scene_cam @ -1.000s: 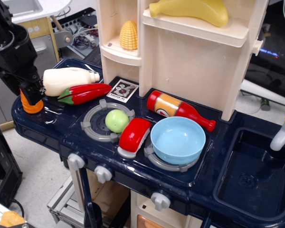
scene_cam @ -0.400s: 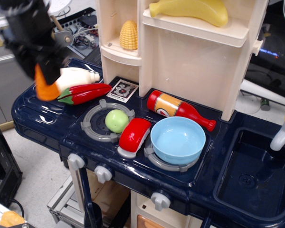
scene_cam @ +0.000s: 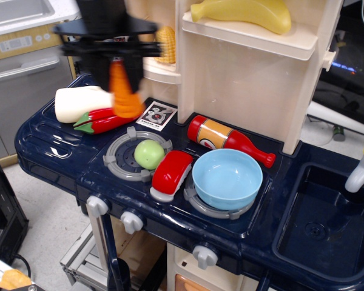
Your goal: Put carrot in bowl
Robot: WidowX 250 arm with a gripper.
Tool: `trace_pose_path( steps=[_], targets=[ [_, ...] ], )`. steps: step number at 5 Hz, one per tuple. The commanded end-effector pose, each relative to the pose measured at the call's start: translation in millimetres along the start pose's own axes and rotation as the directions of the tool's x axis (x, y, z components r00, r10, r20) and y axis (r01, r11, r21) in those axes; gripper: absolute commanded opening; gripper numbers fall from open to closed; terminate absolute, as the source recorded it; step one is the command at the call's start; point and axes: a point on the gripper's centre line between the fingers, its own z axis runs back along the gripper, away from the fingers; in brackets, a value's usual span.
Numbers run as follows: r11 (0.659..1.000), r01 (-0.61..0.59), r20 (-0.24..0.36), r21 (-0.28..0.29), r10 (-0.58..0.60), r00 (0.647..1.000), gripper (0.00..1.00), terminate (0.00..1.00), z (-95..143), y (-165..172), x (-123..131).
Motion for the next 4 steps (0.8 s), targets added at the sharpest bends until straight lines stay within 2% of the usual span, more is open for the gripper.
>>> trace_pose_path(
  steps=[1,2,3,4],
  targets=[
    [0.979,-0.196,0.063,-0.061,0.200,0.978,0.00,0.00,-1.0,-56.7,-14.7],
    [0.972,-0.227,0.083,-0.061,0.231,0.969,0.00,0.00,-10.2,-65.7,-14.5],
    [0.970,-0.235,0.106,-0.056,0.240,0.965,1.00,0.00,-15.5,-69.9,-15.1],
    [0.968,-0.242,0.164,-0.065,0.250,0.954,1.00,0.00,-18.5,-72.8,-18.0]
  ],
)
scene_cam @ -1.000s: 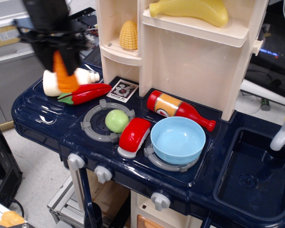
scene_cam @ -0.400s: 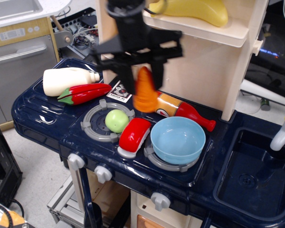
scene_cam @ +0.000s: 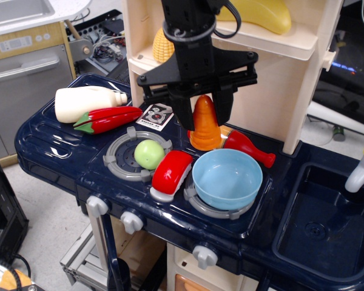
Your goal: Put carrot in bowl
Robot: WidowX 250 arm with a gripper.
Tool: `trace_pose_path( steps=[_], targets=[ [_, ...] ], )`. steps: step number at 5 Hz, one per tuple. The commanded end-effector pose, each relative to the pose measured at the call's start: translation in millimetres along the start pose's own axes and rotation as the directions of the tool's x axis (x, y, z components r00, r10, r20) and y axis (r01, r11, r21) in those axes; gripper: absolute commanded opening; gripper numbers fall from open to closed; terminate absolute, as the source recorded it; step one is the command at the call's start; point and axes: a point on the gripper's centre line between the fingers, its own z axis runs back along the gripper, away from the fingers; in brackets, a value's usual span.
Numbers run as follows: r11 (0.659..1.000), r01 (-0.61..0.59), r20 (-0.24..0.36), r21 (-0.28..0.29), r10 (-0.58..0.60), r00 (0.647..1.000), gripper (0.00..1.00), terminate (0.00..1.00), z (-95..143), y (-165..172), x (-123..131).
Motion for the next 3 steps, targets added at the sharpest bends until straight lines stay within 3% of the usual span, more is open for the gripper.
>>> trace_pose_path(
  steps=[1,2,3],
  targets=[
    [0.999,-0.014,0.061,-0.030,0.016,0.998,1.00,0.00,7.1,-6.5,7.7],
    [0.999,-0.014,0.061,-0.030,0.016,0.998,1.00,0.00,7.1,-6.5,7.7],
    [0.999,-0.014,0.061,-0.030,0.016,0.998,1.00,1.00,7.1,-6.5,7.7]
  ],
)
